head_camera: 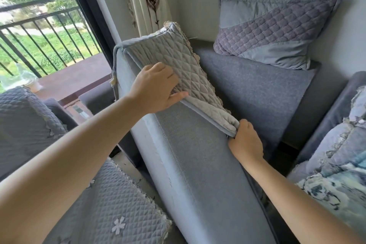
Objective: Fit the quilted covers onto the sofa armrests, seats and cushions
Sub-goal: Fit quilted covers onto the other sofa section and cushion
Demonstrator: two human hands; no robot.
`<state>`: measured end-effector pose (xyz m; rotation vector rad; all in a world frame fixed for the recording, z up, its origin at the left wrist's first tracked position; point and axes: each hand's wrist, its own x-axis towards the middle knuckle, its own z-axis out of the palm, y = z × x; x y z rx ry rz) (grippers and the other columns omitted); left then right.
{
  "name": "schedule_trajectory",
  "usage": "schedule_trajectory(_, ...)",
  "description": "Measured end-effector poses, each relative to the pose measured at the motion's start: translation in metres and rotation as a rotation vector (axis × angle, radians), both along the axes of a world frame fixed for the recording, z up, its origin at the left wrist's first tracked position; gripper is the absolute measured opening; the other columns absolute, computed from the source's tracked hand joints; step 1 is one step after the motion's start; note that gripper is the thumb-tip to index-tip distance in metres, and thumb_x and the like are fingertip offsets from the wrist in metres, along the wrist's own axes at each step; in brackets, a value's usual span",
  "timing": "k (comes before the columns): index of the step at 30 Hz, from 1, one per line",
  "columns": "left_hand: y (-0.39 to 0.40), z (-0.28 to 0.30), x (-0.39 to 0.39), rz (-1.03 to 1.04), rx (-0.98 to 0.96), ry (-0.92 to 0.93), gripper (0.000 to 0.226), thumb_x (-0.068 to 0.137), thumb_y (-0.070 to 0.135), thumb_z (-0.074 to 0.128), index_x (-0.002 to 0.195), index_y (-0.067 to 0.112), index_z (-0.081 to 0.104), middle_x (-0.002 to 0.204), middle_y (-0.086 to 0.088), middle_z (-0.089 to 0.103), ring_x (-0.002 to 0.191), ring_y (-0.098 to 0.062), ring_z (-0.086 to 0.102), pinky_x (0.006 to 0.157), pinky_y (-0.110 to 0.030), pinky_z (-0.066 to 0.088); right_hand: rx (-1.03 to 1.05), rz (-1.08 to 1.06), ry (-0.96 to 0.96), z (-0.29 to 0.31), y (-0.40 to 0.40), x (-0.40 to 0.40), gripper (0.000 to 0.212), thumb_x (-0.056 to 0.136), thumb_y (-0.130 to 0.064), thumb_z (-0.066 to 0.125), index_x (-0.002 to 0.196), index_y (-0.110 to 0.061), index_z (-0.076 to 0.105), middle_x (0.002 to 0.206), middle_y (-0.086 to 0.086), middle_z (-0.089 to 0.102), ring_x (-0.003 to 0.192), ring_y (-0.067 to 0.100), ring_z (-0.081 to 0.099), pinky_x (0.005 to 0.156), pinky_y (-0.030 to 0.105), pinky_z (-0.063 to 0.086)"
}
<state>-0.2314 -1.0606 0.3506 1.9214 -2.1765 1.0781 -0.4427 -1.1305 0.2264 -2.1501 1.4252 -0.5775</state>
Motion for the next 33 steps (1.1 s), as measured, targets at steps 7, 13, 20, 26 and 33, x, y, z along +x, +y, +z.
schedule_trajectory(7, 0.012, -0.047, 0.001, -0.146, -0.28, 0.191, 0.042, 0.093, 0.033, 0.038, 0.085, 0.007, 0.069, 0.085, -0.008, 0.068, 0.09, -0.019, 0.05, 0.096, -0.038, 0.034, -0.084, 0.054, -0.34, -0.029, -0.002, 0.002, 0.018, 0.082, -0.004, 0.057, 0.098, 0.001, 0.051, 0.093, 0.013, 0.051, 0.08, 0.021, 0.047, 0.065, 0.03, 0.038)
schedule_trajectory(13, 0.008, -0.047, -0.003, -0.122, -0.02, 0.123, 0.048, 0.07, 0.048, 0.051, 0.11, 0.021, 0.058, 0.108, -0.002, 0.067, 0.108, -0.017, 0.045, 0.105, -0.044, 0.02, -0.091, 0.073, -0.297, -0.028, -0.014, -0.002, 0.045, 0.078, -0.005, 0.061, 0.119, 0.007, 0.048, 0.111, 0.025, 0.051, 0.089, 0.03, 0.053, 0.073, 0.032, 0.039)
schedule_trajectory(20, 0.008, -0.06, -0.026, 0.001, -0.173, 0.136, 0.026, 0.075, 0.019, 0.044, 0.081, 0.011, 0.068, 0.085, -0.006, 0.065, 0.093, -0.019, 0.044, 0.102, -0.048, 0.024, -0.227, 0.304, 0.21, 0.002, 0.009, -0.047, 0.059, 0.083, -0.009, 0.06, 0.137, -0.004, 0.036, 0.129, 0.01, 0.047, 0.112, 0.023, 0.05, 0.093, 0.03, 0.042)
schedule_trajectory(26, 0.008, -0.062, -0.055, -0.096, -0.219, 0.219, 0.011, 0.069, 0.018, 0.048, 0.076, 0.013, 0.054, 0.074, -0.006, 0.062, 0.085, -0.018, 0.041, 0.1, -0.047, 0.026, -0.556, 0.53, 0.095, -0.001, 0.048, -0.079, 0.017, 0.053, 0.007, 0.056, 0.055, -0.009, 0.061, 0.05, 0.003, 0.054, 0.036, 0.017, 0.049, 0.031, 0.018, 0.036)
schedule_trajectory(33, 0.018, -0.063, -0.053, 0.007, -0.194, 0.245, 0.02, 0.066, 0.006, 0.06, 0.081, 0.011, 0.048, 0.077, -0.014, 0.061, 0.087, -0.023, 0.04, 0.1, -0.052, 0.031, -0.464, 0.731, -0.028, -0.003, 0.076, -0.054, 0.027, 0.057, -0.006, 0.029, 0.052, -0.009, 0.055, 0.047, 0.002, 0.052, 0.033, 0.021, 0.046, 0.029, 0.015, 0.024)
